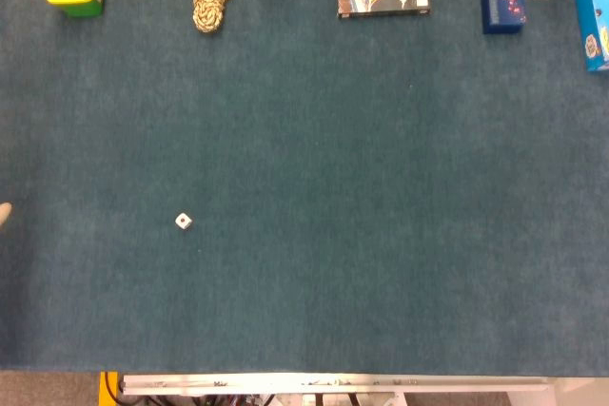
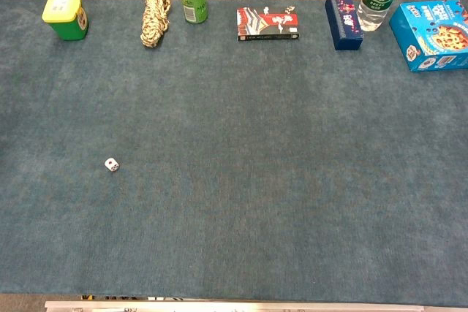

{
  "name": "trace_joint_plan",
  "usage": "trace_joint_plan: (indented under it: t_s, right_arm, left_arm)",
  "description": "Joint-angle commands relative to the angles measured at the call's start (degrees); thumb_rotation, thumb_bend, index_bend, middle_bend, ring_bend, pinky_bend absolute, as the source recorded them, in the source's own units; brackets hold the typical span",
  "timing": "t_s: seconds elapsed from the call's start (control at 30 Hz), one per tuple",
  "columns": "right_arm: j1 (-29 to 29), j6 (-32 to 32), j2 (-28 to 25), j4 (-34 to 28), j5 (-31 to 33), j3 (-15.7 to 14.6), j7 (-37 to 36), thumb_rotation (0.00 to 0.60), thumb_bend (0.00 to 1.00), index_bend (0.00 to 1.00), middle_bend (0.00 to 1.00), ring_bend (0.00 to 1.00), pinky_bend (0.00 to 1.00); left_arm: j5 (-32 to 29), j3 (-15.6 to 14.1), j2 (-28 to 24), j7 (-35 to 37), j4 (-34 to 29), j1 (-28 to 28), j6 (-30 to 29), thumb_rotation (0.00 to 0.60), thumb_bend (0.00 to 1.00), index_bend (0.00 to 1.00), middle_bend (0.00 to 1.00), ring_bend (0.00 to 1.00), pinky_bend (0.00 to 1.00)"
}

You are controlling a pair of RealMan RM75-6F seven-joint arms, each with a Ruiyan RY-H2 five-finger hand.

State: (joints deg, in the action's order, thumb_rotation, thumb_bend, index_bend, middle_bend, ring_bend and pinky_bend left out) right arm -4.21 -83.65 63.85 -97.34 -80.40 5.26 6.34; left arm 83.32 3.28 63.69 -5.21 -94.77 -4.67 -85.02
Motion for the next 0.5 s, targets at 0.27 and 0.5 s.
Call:
trace_joint_plan:
  t_s: [0.27,0.5]
  right_arm:
    - [-0.29,1.0,0.16,1.5,0.42,0.13,-1.77,0.6,0.25,0.37,0.43,0.35,0.46]
    - [-1.38,1.44,-0.61,2.08,0.63,1.44,-2.18,0.6,0.25,0.37,0.44,0.36,0.46]
  left_arm:
    - [-0.09,-0.28,0.34,-0.6,-0.57,-0.33,0.83,0.6,0.03,0.44,0.35,0.27,0.46]
    - [6.21,-3.19,-2.87,7.67,-4.51,-2.04,3.96,0.6,0.03,0.43,0.23,0.15,0.35]
